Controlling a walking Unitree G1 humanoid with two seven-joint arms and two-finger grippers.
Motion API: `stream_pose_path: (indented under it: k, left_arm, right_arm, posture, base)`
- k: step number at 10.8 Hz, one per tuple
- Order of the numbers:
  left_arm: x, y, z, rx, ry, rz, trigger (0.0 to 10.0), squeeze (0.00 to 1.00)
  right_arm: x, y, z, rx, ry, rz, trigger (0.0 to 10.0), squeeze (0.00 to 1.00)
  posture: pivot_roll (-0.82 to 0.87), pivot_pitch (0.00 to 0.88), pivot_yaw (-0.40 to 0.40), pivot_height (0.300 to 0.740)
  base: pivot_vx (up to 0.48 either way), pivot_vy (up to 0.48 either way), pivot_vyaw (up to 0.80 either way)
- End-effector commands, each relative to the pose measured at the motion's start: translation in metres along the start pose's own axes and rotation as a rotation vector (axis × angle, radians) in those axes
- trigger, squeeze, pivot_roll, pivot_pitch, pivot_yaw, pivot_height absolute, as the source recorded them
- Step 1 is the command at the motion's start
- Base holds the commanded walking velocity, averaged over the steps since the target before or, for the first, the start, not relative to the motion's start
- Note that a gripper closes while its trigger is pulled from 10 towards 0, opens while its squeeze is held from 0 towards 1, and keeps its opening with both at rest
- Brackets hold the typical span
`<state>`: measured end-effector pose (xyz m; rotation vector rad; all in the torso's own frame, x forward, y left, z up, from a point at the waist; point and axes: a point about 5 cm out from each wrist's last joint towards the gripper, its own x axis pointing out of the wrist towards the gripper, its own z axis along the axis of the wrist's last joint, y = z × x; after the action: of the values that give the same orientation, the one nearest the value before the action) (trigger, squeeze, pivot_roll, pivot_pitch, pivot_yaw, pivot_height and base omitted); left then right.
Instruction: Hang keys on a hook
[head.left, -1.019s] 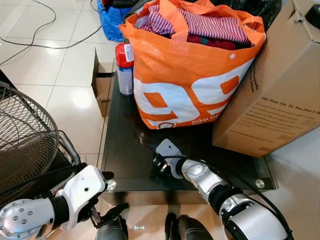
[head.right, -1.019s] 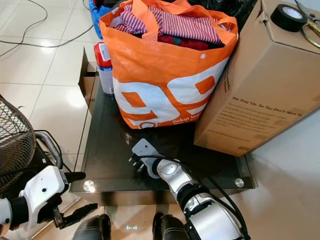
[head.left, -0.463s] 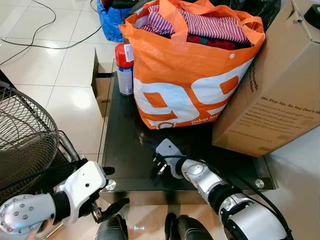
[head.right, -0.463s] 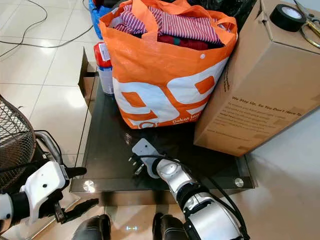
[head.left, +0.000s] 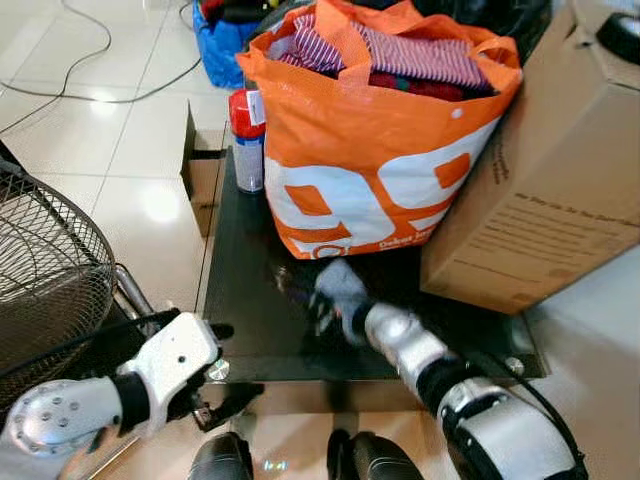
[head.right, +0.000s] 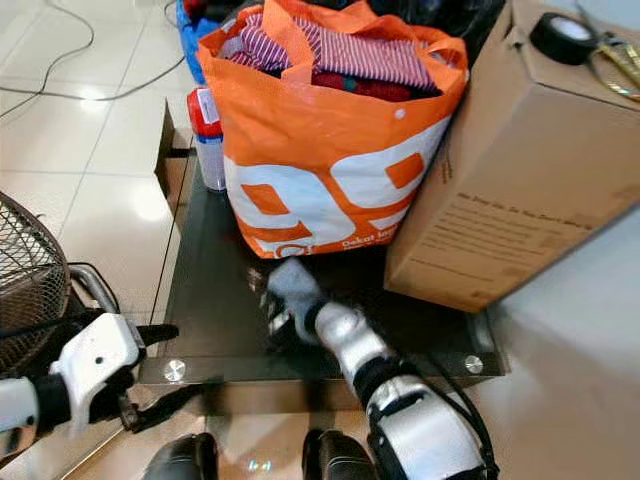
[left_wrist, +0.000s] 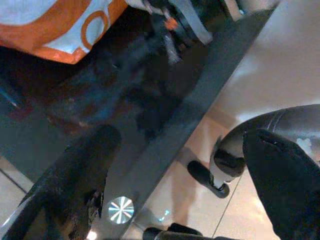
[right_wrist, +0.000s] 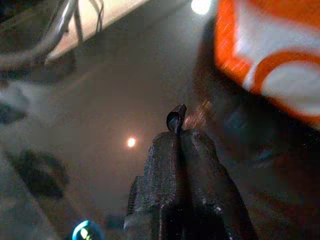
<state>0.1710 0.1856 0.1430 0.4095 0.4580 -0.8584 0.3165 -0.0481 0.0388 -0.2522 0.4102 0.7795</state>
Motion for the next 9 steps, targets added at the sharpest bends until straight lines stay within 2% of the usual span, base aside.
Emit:
stream_pose_path:
  k: [1, 2, 3, 4, 5, 7, 8, 9]
  left_arm:
    - [0.004, 0.000, 0.000, -0.002, -0.011, 0.010, 10.0, 0.00]
    - [0.008, 0.000, 0.000, 0.001, -0.025, 0.012, 10.0, 0.00]
    - [0.011, 0.001, 0.000, 0.004, -0.031, 0.014, 10.0, 0.00]
    - [0.018, 0.006, 0.002, 0.024, -0.057, 0.034, 10.0, 0.00]
    - [0.023, 0.013, 0.005, 0.034, -0.080, 0.062, 10.0, 0.00]
    - [0.032, 0.029, 0.010, 0.013, -0.143, 0.157, 10.0, 0.00]
    - [0.036, 0.038, 0.015, 0.035, -0.187, 0.202, 10.0, 0.00]
    - [0.043, 0.052, 0.023, 0.062, -0.260, 0.243, 10.0, 1.00]
  right_arm:
    - [-0.007, -0.012, 0.009, 0.066, -0.073, -0.017, 0.0, 0.00]
    - [-0.018, -0.019, 0.017, 0.093, -0.154, 0.004, 0.0, 0.00]
    - [-0.024, -0.020, 0.019, 0.107, -0.177, 0.009, 0.0, 0.00]
    - [-0.039, -0.024, 0.025, 0.204, -0.243, -0.024, 0.0, 0.00]
    - [-0.051, -0.025, 0.030, 0.298, -0.301, -0.034, 0.0, 0.00]
    - [-0.072, -0.026, 0.032, 0.425, -0.371, -0.055, 0.0, 0.00]
    - [-0.083, -0.026, 0.037, 0.508, -0.414, -0.070, 0.0, 0.00]
    - [-0.094, -0.025, 0.048, 0.596, -0.468, -0.048, 0.0, 0.00]
  posture:
    - [0.12, 0.085, -0.116, 0.740]
    - [0.11, 0.066, -0.114, 0.740]
    - [0.10, 0.046, -0.111, 0.740]
    - [0.09, 0.007, -0.108, 0.740]
    - [0.08, 0.000, -0.105, 0.740]
    - [0.07, 0.000, -0.094, 0.740]
    - [0.06, 0.000, -0.088, 0.740]
    - [0.05, 0.000, -0.093, 0.740]
  base:
    - [0.000, 0.000, 0.00]
    - [0.000, 0.000, 0.00]
    - [0.000, 0.000, 0.00]
    - [0.000, 0.000, 0.00]
    - [0.000, 0.000, 0.00]
    - [0.000, 0.000, 0.00]
    - [0.000, 0.000, 0.00]
    - [0.000, 0.000, 0.00]
